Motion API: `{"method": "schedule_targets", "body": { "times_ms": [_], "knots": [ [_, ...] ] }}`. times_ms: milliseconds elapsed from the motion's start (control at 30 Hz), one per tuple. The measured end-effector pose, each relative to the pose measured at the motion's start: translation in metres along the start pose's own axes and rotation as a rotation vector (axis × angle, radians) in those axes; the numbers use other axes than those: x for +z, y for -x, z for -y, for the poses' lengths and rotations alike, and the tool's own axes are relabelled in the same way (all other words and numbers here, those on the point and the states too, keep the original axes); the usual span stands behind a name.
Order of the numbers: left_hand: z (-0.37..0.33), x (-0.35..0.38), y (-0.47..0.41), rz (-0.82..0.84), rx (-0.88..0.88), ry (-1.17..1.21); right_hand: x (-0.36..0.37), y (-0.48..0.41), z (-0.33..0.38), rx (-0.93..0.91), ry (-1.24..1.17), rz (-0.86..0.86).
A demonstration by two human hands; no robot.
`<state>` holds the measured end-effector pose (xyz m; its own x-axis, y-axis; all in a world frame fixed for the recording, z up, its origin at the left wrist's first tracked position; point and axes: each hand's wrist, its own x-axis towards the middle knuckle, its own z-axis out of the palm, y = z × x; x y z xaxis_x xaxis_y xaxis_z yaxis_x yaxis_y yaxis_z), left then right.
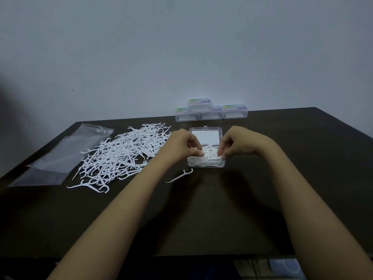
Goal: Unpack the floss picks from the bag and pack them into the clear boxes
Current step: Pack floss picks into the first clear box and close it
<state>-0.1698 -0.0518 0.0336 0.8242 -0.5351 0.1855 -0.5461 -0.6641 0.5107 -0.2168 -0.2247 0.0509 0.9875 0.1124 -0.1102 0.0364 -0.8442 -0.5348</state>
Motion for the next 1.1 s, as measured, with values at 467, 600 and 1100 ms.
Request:
{"method": "schedule_targets", "body": {
  "times_ms": [467,600,1100],
  "knots": [
    [0.009,0.001,0.006,0.054,-0.033,-0.019,-0.001,-0.002,-0.007,0.055,0.0,0.011],
    [0.006,0.001,0.006,0.048,-0.017,-0.01,-0.004,-0.002,-0.007,0.023,-0.027,-0.036],
    [0.001,0.008,-0.001,0.025,-0.036,-0.057,0.0,-0.002,0.004,-0.128,-0.314,-0.217]
  ]
}}
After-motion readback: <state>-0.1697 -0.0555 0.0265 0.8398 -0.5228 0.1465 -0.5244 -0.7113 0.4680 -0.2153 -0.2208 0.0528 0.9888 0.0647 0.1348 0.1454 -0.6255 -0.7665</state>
